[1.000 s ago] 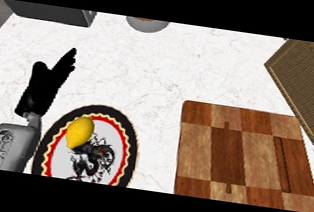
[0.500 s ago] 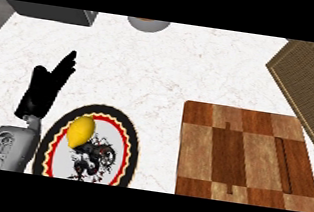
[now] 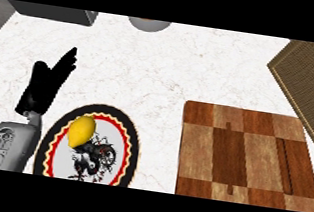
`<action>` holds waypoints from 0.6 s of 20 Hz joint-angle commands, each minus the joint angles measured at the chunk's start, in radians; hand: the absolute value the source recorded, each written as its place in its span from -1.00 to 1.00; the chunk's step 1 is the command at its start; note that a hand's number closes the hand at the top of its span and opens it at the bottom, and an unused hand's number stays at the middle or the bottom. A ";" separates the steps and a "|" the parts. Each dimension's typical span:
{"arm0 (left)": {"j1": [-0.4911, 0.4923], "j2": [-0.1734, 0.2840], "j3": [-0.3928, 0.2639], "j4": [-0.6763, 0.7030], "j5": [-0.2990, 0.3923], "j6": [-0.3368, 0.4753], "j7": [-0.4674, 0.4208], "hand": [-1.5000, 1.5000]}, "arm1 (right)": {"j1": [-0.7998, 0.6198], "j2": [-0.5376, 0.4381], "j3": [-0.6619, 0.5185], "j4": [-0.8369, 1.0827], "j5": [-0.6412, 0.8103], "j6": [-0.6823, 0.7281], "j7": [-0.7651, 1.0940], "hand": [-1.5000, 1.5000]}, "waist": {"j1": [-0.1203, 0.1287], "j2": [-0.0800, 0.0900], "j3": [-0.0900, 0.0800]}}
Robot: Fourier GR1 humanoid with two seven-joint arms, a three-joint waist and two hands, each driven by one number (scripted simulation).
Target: Pick the croissant from the cutting board and place it in the basket
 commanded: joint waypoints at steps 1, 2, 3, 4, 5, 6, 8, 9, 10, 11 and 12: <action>-0.021 0.019 0.019 0.003 0.027 -0.030 0.005 0.00 | -0.009 0.022 -0.083 0.017 -0.075 -0.073 -0.021 -1.00 | 0.000 -0.001 0.000; 0.005 -0.010 -0.015 -0.029 -0.018 0.016 0.022 0.00 | 0.000 -0.005 -0.101 0.013 -0.096 -0.050 -0.047 -1.00 | -0.008 -0.007 0.000; -0.003 0.000 0.002 -0.012 -0.001 0.003 -0.003 0.00 | -0.013 -0.018 -0.115 0.024 -0.099 -0.088 -0.025 -1.00 | 0.003 0.000 0.000; 0.004 0.015 0.012 0.000 0.007 -0.012 -0.010 0.00 | -0.009 -0.035 -0.147 0.023 -0.126 -0.112 -0.035 -1.00 | 0.004 0.002 0.001; 0.003 -0.008 -0.008 -0.035 0.001 0.002 0.021 0.00 | -0.037 -0.055 -0.143 0.024 -0.118 -0.110 0.017 -1.00 | 0.004 -0.002 0.000; 0.014 -0.015 -0.015 0.009 -0.015 0.008 -0.026 0.00 | -0.007 -0.071 -0.166 0.035 -0.139 -0.113 -0.016 -1.00 | -0.003 0.001 0.000; 0.017 0.002 -0.001 -0.020 0.005 -0.009 -0.001 0.00 | -0.018 -0.108 -0.198 0.044 -0.163 -0.132 0.018 -1.00 | 0.005 0.001 0.000; 0.011 0.010 0.019 -0.008 0.020 -0.014 -0.002 0.00 | 0.019 -0.135 -0.219 0.060 -0.184 -0.100 0.000 -1.00 | -0.008 -0.002 0.000; 0.015 -0.020 -0.020 -0.032 -0.013 0.012 0.014 0.00 | 0.005 -0.154 -0.226 0.074 -0.184 -0.110 0.035 -1.00 | 0.007 0.004 0.002; 0.008 -0.017 -0.013 -0.003 -0.015 0.014 -0.006 0.00 | 0.023 -0.175 -0.213 0.077 -0.169 -0.108 0.033 -1.00 | 0.004 0.006 0.001; 0.006 -0.025 -0.017 -0.020 -0.020 0.027 0.017 0.00 | 0.005 -0.213 -0.246 0.091 -0.201 -0.071 0.079 -1.00 | -0.002 0.002 0.001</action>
